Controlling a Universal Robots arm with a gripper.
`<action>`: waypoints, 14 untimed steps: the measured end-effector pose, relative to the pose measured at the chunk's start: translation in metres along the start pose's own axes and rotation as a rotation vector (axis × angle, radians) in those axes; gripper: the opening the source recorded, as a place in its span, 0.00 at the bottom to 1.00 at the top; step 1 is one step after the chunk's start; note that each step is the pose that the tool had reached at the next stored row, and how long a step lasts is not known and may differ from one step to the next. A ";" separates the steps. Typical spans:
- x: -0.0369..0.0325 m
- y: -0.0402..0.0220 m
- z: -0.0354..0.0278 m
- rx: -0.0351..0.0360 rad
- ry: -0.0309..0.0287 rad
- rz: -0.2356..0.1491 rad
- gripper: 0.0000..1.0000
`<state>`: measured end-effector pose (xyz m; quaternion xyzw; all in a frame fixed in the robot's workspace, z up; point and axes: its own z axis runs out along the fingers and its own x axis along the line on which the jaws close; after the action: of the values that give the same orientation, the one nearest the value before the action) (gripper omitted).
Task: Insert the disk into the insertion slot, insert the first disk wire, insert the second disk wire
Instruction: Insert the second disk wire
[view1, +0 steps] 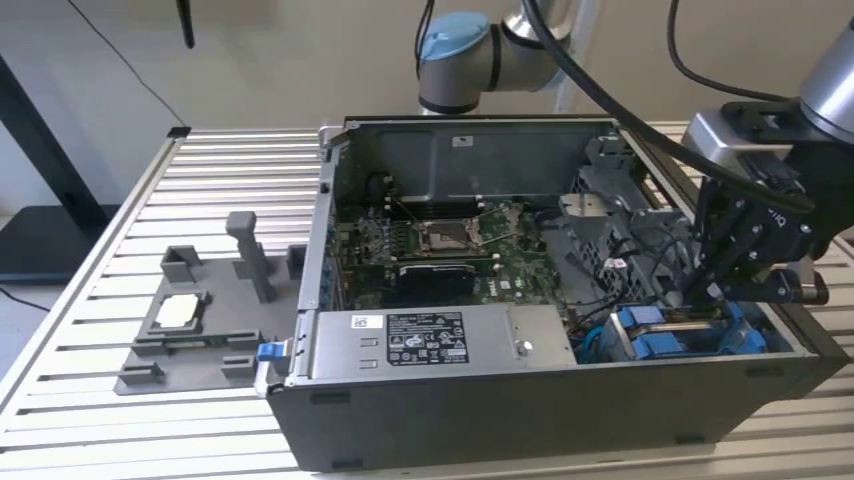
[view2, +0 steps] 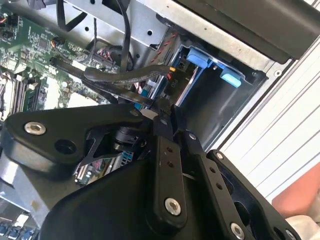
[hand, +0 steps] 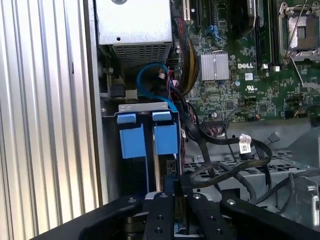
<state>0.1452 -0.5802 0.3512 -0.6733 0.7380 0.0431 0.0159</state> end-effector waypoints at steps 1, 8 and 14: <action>0.0000 -0.0008 0.0007 0.0000 -0.0001 0.000 0.16; 0.0001 -0.0014 0.0021 0.0000 0.0000 0.000 0.16; -0.0026 -0.0013 0.0052 0.0003 0.0028 0.000 0.16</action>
<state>0.1465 -0.5773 0.3462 -0.6733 0.7380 0.0421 0.0150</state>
